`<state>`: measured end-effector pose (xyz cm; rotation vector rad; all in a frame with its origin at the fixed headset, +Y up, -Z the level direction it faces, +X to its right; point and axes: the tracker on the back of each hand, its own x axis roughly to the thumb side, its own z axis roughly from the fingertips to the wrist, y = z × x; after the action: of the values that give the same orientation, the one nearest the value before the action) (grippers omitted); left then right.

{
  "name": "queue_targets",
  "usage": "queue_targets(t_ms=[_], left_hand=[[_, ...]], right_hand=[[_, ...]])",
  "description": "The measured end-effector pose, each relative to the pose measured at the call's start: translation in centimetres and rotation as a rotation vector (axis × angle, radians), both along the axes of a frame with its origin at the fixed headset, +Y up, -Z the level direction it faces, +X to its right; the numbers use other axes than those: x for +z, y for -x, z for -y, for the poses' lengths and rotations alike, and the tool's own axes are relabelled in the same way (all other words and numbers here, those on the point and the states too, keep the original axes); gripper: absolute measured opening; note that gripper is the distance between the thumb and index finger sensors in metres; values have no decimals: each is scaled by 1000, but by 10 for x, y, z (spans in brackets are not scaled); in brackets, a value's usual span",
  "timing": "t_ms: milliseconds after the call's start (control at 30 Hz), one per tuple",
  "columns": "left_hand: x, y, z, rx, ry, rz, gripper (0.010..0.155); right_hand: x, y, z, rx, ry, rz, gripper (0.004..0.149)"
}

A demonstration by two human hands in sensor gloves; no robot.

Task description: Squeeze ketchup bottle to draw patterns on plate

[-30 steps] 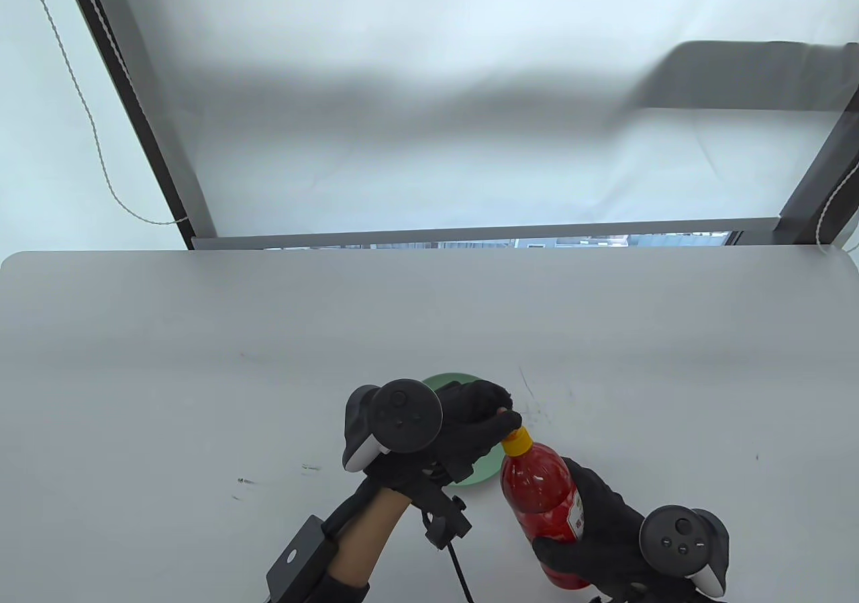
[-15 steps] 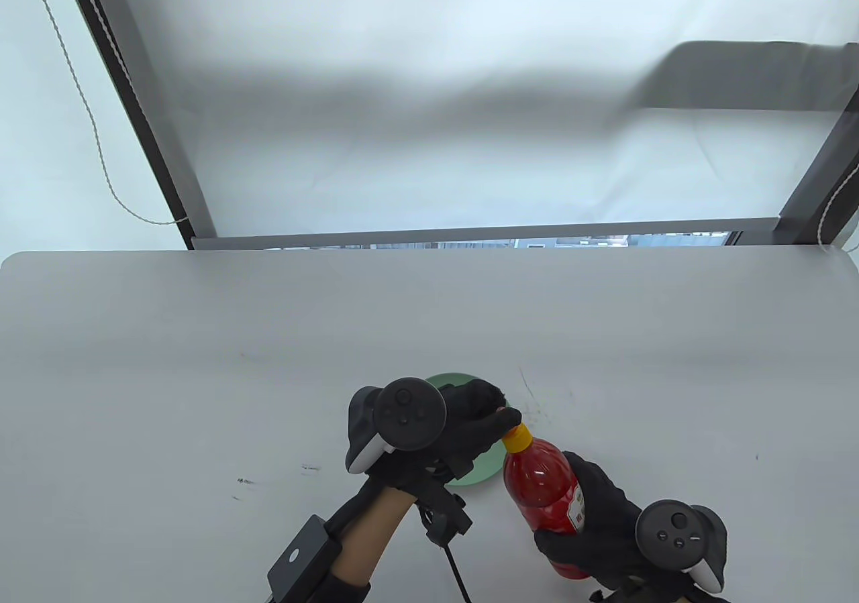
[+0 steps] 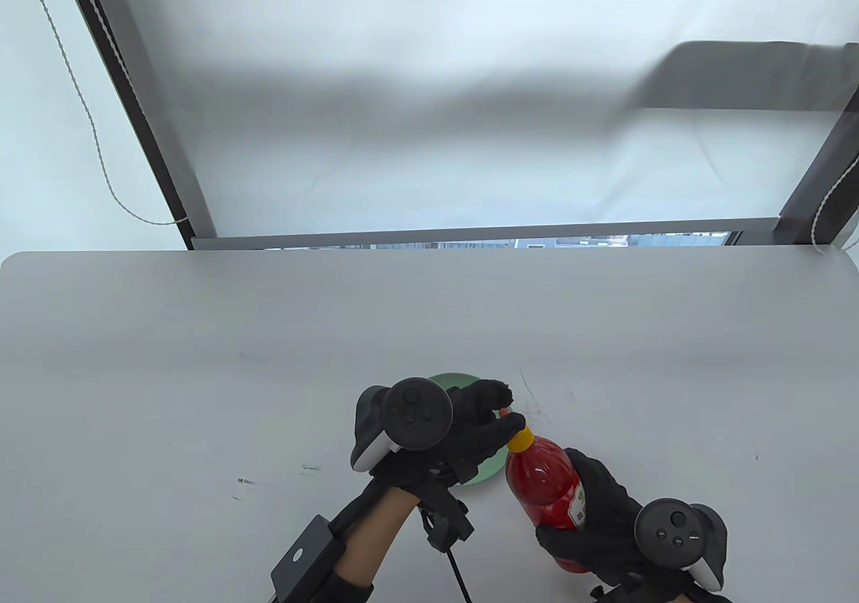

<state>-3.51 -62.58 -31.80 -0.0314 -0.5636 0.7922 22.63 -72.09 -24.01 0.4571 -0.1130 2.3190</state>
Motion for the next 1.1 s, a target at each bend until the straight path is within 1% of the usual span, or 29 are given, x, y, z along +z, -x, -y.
queue_targets(t_ms=[67, 133, 233, 333, 433, 467, 533, 600, 633, 667, 700, 733, 767, 800, 867, 1100], left_hand=[[0, -5, 1, -21, -21, -27, 53], [1, -8, 0, -41, -28, -29, 48], [0, -9, -1, -33, -36, 47, 47], [-2, -8, 0, 8, -31, 160, 47], [-4, -7, 2, 28, -15, 208, 47], [-4, -6, 2, 23, -11, 198, 47], [-2, -4, 0, -7, -5, 107, 48], [-2, -3, -1, -44, -35, 12, 60], [-1, -3, -2, -61, -34, -10, 63], [-1, -4, 0, -121, -2, -66, 66], [2, -3, 0, -191, 23, -122, 65], [2, -4, 2, -196, 1, -146, 59], [2, -5, 2, -192, -12, -148, 54], [1, -7, 3, -205, 5, -129, 50], [0, -8, 3, -216, 16, -112, 45], [-1, -6, 3, -168, -52, 16, 43]], right_hand=[[-1, 0, 1, 4, -2, 5, 106], [-2, 1, 2, 12, 4, 5, 106], [-3, 0, 1, 21, 5, -1, 106], [-5, -3, 2, -6, 23, -38, 106], [-5, -4, 2, -16, 29, -50, 106], [-4, -4, 1, 0, 19, -39, 106], [-5, -4, 0, 3, 16, -23, 106], [-4, -4, -1, 13, 8, -5, 106], [-4, -4, -2, 22, 3, 1, 106], [-3, -3, -2, 42, -5, 6, 106], [-2, -2, -2, 67, -19, 11, 106], [-2, -1, -3, 90, -25, 14, 106], [-1, -1, -3, 104, -26, 18, 106], [-1, 0, -2, 112, -28, 18, 106], [-1, 1, 0, 128, -25, 17, 106], [-1, 1, 0, 151, -47, 3, 106]])
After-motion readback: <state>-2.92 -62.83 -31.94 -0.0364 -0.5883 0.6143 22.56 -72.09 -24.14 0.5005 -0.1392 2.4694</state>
